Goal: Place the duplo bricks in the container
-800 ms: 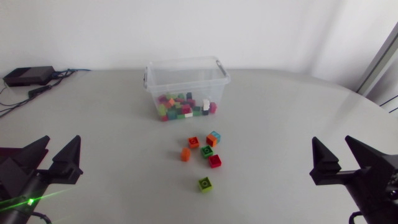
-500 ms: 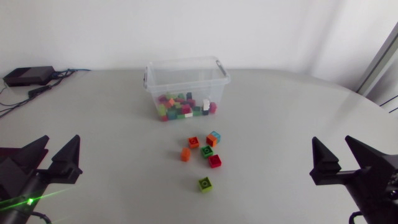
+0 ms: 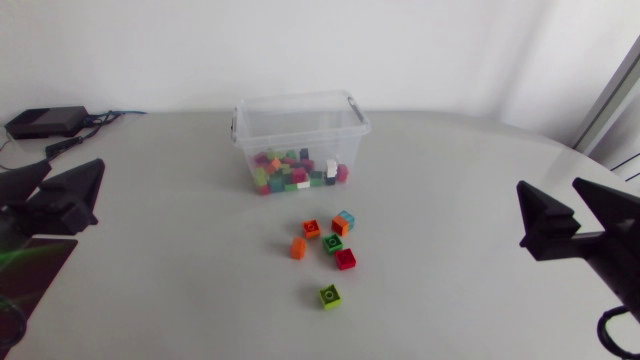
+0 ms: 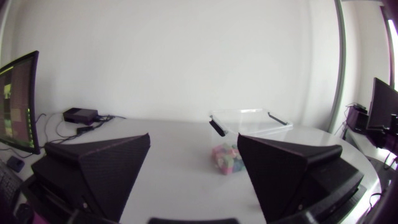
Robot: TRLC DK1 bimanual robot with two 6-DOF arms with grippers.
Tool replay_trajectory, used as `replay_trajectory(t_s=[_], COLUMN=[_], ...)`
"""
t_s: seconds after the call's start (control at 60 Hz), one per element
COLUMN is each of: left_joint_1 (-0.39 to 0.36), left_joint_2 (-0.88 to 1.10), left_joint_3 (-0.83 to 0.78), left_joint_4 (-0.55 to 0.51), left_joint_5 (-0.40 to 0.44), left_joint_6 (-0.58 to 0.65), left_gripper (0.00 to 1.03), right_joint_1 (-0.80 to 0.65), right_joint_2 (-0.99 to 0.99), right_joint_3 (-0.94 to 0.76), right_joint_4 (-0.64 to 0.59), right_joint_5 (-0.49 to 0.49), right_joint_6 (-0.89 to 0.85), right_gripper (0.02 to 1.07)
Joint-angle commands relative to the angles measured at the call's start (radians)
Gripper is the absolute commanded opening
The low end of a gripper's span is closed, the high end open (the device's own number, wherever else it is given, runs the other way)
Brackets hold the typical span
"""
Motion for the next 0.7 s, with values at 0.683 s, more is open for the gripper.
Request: replay_trajectory(t_s=[0.683], left_joint_1=[-0.418], left_joint_2=[1.172], left_joint_3=[0.690], left_joint_4=[-0.619], left_joint_5=[0.039], left_joint_6=[-0.086], left_gripper=[0.95], right_joint_1=[0.261], right_joint_2=[0.542], right_joint_3=[0.377], right_joint_4=[-0.372], right_joint_5=[0.068], right_joint_6=[0.049], right_gripper=[1.02])
